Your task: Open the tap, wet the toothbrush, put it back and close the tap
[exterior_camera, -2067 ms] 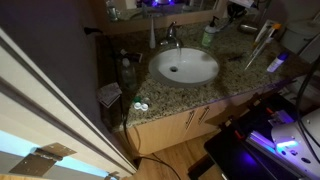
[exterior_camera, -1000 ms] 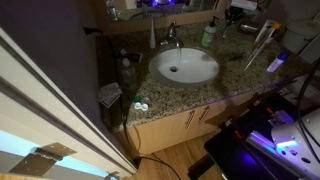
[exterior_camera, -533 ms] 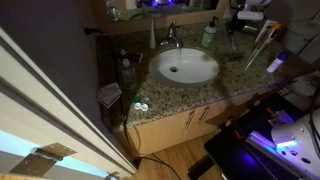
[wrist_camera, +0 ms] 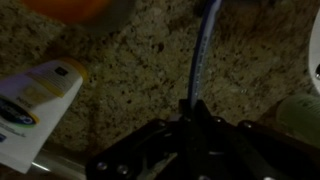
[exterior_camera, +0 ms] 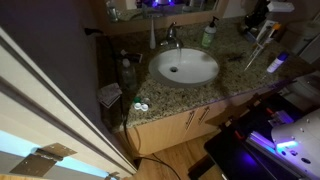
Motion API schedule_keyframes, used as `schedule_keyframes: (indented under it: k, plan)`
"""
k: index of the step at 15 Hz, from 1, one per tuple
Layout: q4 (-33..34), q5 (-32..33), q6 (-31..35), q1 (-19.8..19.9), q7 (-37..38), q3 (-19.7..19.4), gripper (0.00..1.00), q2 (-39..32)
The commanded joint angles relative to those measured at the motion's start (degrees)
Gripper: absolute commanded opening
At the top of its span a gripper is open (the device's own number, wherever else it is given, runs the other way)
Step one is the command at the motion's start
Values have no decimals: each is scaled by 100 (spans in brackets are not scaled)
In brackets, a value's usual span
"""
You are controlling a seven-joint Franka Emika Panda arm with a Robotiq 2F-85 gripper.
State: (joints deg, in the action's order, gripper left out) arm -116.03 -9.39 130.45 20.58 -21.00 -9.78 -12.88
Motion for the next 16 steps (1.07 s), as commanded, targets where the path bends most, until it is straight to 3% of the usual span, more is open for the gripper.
schedule_keyframes:
  k: [1,4,5,6,7,10,11,12,14,15,16]
  plan:
    - [-226,-17,-49,-85,-191,-124,9,289]
    - [-720,-4,-83,-142,-397,-264,9,970]
    - [-650,158,59,-309,166,-142,2,534]
    - [-649,97,-78,-393,530,-87,2,471]
    - [-627,-164,-474,-513,695,8,2,386]
    - [-709,-797,-722,-839,1298,277,2,96]
    - [-753,-1012,-560,-904,1392,340,2,39]
    - [-779,-727,-522,-888,1251,251,9,146]
    - [-778,-898,-505,-994,1414,346,9,19]
    - [-778,-910,-505,-995,1430,347,2,13]
    - [-825,-792,-26,-1109,1970,301,2,-48]
